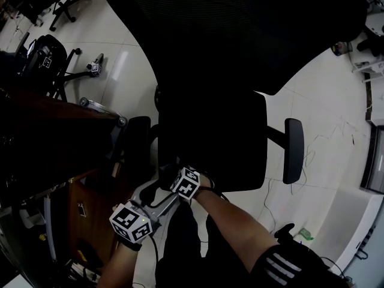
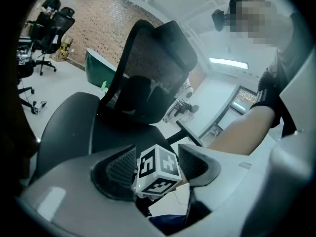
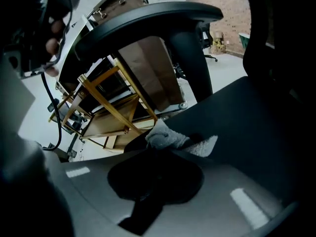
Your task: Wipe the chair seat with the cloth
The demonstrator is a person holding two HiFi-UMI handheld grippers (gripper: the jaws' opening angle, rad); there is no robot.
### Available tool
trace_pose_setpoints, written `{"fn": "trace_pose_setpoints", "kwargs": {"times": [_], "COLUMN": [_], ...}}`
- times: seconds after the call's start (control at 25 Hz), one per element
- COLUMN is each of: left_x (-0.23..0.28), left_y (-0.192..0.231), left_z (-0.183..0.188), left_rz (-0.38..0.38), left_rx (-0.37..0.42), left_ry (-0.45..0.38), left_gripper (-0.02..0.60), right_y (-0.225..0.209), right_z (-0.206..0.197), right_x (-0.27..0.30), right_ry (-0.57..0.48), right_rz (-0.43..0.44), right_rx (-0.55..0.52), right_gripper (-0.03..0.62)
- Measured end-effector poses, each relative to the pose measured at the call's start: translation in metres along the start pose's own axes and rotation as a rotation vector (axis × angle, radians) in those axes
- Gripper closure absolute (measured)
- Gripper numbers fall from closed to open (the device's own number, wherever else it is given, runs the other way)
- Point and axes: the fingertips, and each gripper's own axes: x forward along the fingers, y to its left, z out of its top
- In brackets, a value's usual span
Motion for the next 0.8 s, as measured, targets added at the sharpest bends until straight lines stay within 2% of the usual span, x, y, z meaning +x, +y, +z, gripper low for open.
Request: {"fn": "trace_pose_setpoints", "kwargs": {"times": [0.12,0.28,0.44,0.64,0.8], "left_x": [0.004,0.017,0.032,0.052,0.065], "left_y": [0.0,-0.012,-0.026,-0.045,-0.061], "left_z": [-0.009,-0.014,-0.013,-0.011,-0.004], "left_rz": [-0.009,-0.03,-0.053,-0.086,-0.119], "left_rx": [-0.008,-0.013,-0.008,0.015,0.035], "left_ry": [-0.002,0.008,0.018,0.039,0.044], "left_gripper": [0.291,0.291,0.291,0.291,0.291], "right_y": [-0.008,-0.028,-0.058,-0.095,-0.108], "right_z": [-0.027,-0.084,-0.157,-0.24,-0.275], "right_x": [0.001,-0.03,-0.074,-0.146,-0.187], "right_ry": [0.038,0.086,0.105,0.104,0.105], "right_rz": [-0.013,-0.034,-0.11,-0.242,-0.31], "right_rx": [-0.047,-0.012,0.09,0.272,0.347], "right_gripper": [0.554,0.554,0.554,0.554,0.554]}}
